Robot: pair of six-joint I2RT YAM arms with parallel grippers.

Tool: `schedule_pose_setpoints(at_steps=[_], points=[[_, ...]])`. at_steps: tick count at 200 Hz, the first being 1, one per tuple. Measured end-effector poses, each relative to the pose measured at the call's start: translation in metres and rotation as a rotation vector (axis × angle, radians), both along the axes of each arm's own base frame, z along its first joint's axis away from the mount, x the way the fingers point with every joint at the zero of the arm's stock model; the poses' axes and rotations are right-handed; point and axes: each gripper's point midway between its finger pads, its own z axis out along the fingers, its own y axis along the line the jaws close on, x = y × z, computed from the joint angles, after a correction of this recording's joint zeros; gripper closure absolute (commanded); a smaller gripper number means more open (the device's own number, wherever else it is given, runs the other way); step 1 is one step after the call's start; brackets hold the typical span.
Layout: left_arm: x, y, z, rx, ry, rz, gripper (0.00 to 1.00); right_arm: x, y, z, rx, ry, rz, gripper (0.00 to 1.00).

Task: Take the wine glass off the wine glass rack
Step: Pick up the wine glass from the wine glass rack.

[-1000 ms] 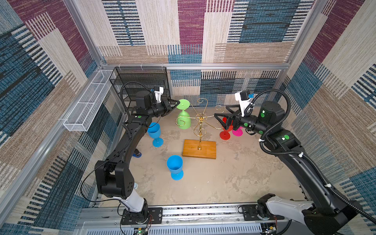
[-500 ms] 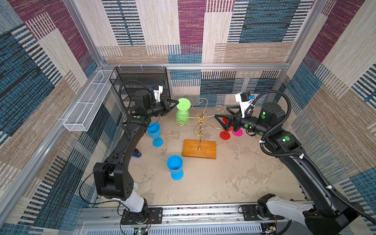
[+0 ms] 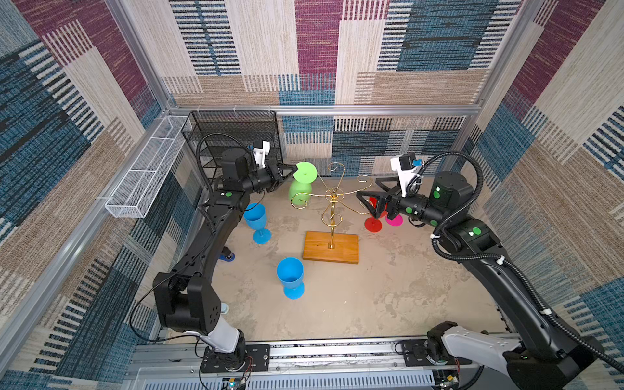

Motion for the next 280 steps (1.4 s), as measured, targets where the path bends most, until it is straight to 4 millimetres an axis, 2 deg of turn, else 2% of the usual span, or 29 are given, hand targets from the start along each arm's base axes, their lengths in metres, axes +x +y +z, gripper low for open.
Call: schedule_pose_setpoints(at_steps=[72,138,178,244,280], points=[[0.007,-0.002,0.007,-0.069,0.016,-0.004,1.00,-0.006,-0.004,0.002,0.004,-0.011,-0.009,0.01],[0.008,-0.024,0.011,-0.074,0.007,-0.045,1.00,-0.006,-0.004,0.000,0.002,-0.007,-0.009,0.01],[0.000,-0.029,0.010,-0.069,0.007,-0.067,1.00,-0.006,-0.004,0.000,0.002,-0.007,-0.009,0.01],[-0.027,-0.023,0.013,-0.025,-0.020,-0.072,1.00,-0.005,-0.004,-0.001,0.001,-0.004,-0.009,0.01],[-0.035,-0.016,0.003,-0.003,-0.008,-0.062,1.00,-0.005,-0.004,-0.001,0.001,-0.004,-0.009,0.01]])
